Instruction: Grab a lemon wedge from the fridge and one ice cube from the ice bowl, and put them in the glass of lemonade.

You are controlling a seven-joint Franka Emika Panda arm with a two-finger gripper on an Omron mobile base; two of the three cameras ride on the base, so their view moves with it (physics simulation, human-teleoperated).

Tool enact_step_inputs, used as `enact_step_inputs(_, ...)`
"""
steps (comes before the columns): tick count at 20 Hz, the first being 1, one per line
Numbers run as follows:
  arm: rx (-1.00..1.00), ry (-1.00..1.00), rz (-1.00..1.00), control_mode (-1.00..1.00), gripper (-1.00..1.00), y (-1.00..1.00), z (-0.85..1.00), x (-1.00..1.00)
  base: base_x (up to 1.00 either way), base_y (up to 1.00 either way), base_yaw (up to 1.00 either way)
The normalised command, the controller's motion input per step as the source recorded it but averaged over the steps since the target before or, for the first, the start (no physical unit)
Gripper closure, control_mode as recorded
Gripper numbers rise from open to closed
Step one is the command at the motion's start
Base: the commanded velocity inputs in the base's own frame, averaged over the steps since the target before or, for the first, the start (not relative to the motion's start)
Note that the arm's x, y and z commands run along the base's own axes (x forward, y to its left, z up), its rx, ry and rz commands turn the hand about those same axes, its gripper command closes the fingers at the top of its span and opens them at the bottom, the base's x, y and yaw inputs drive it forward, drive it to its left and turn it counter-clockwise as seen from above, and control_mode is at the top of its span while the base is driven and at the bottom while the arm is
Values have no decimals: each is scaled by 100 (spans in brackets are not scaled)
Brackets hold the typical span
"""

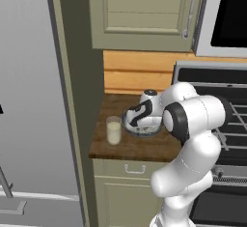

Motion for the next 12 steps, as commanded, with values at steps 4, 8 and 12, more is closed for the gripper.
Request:
enact_step_inputs(4,0,0,0,-100,100,0,0,0,0,0,0)
enact_step_inputs(8,0,-1,0,-100,100,0,8,-15,0,0,0)
enact_step_inputs(12,2,-4,-2,-100,100,0,50,-28,0,0,0)
